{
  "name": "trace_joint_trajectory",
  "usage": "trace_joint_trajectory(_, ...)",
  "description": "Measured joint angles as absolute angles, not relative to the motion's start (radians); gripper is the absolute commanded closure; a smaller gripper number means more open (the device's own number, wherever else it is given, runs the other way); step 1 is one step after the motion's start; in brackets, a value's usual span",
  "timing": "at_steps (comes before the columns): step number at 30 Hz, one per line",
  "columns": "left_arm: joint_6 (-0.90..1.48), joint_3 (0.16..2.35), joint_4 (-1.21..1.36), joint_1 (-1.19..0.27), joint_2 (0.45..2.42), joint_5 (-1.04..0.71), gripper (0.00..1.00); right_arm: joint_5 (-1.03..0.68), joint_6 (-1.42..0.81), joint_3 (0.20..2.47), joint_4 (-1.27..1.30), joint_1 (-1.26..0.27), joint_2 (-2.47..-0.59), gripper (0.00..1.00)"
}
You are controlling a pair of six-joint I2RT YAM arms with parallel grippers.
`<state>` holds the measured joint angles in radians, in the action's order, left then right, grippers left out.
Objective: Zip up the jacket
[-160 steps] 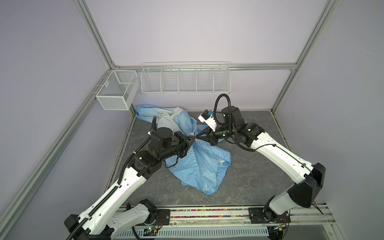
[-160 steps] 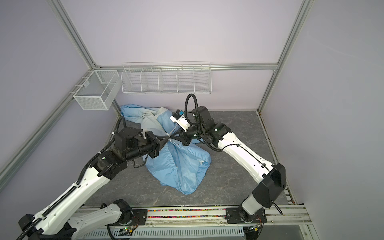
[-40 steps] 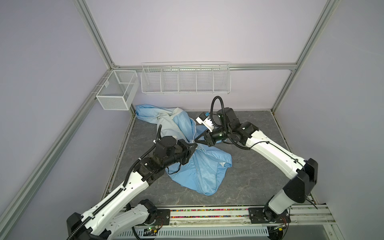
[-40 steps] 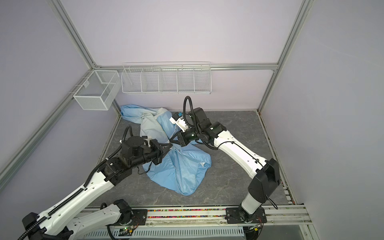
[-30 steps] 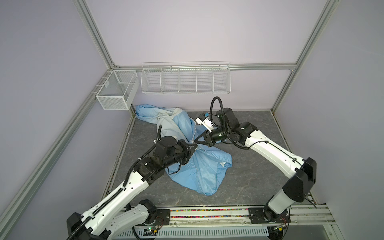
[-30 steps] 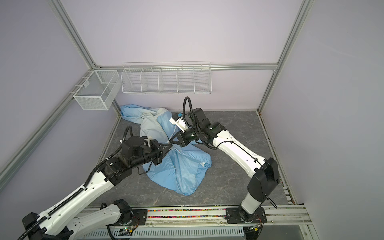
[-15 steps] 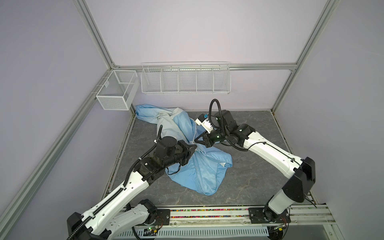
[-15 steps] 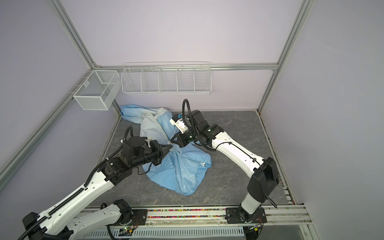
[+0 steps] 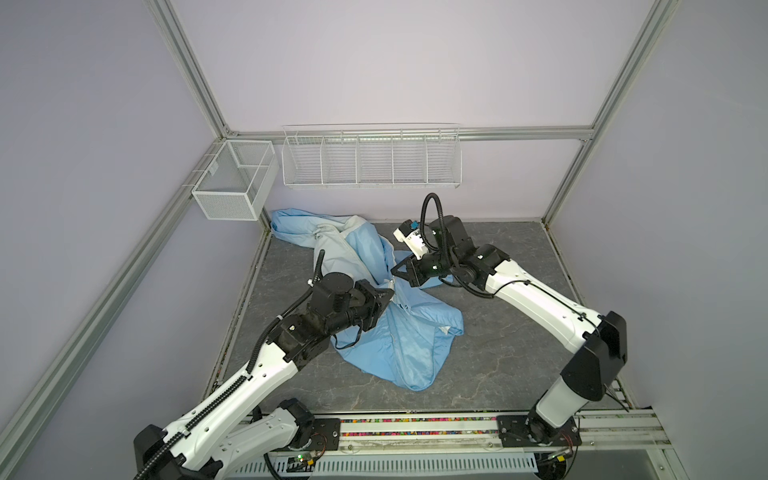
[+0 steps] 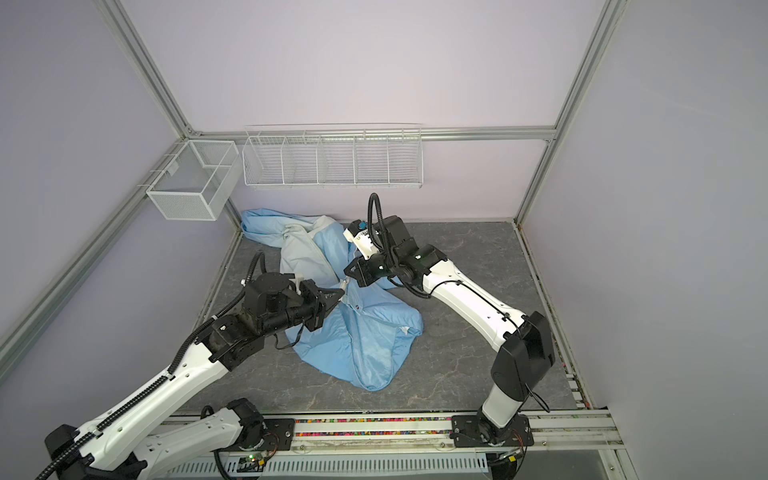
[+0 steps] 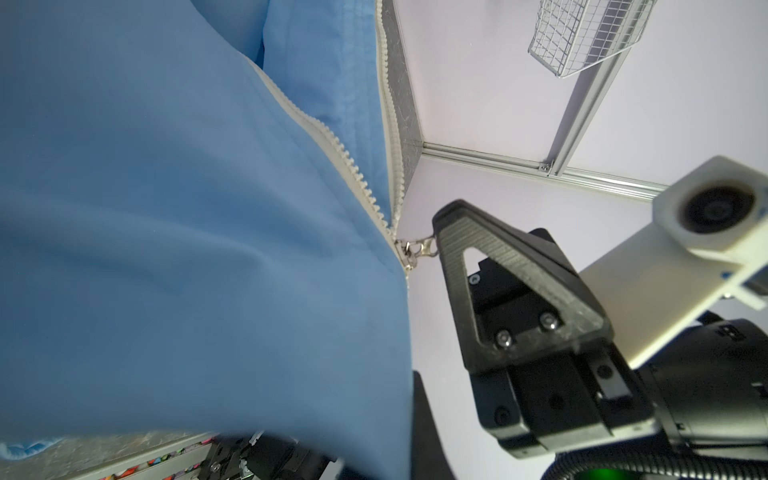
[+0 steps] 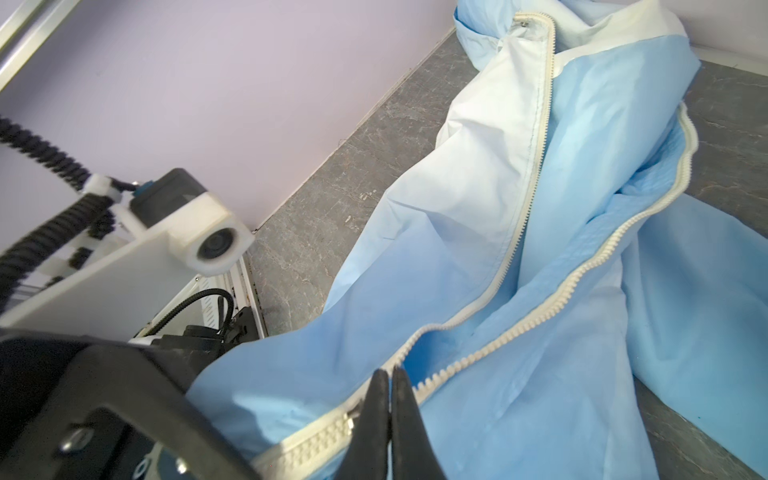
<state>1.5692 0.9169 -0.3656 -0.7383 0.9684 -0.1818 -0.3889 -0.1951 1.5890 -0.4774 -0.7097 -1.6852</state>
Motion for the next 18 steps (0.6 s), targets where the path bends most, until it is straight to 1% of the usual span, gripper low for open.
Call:
trace_joint_trajectory(6, 1.569, 0.917, -0.369, -0.739, 0.966, -0.200, 1.00, -0.318, -0.198, 1.610, -0.473, -0.656, -1.742, 0.93)
trace_joint_trajectory(13, 1.570, 0.917, -0.369, -0.739, 0.966, -0.204, 1.00, -0.339, -0.221, 1.630, -0.474, -0.649, -1.762, 0.93)
trace_joint_trajectory(14, 1.569, 0.917, -0.369, -0.739, 0.966, -0.204, 1.00, -0.344, -0.229, 1.633, -0.474, -0.648, -1.762, 0.87)
trace_joint_trajectory(15, 1.569, 0.917, -0.368, -0.739, 0.966, -0.203, 1.00, -0.346, -0.236, 1.637, -0.477, -0.644, -1.762, 0.76)
trace_joint_trajectory(16, 1.569, 0.917, -0.368, -0.739, 0.966, -0.203, 1.00, -0.348, -0.242, 1.641, -0.483, -0.640, -1.762, 0.68)
trace_joint_trajectory(17, 1.569, 0.917, -0.366, -0.739, 0.966, -0.202, 1.00, -0.351, -0.258, 1.642, -0.489, -0.632, -1.762, 0.65)
trace_joint_trajectory(18, 1.569, 0.917, -0.364, -0.739, 0.966, -0.200, 1.00, -0.356, -0.271, 1.642, -0.498, -0.621, -1.762, 0.65)
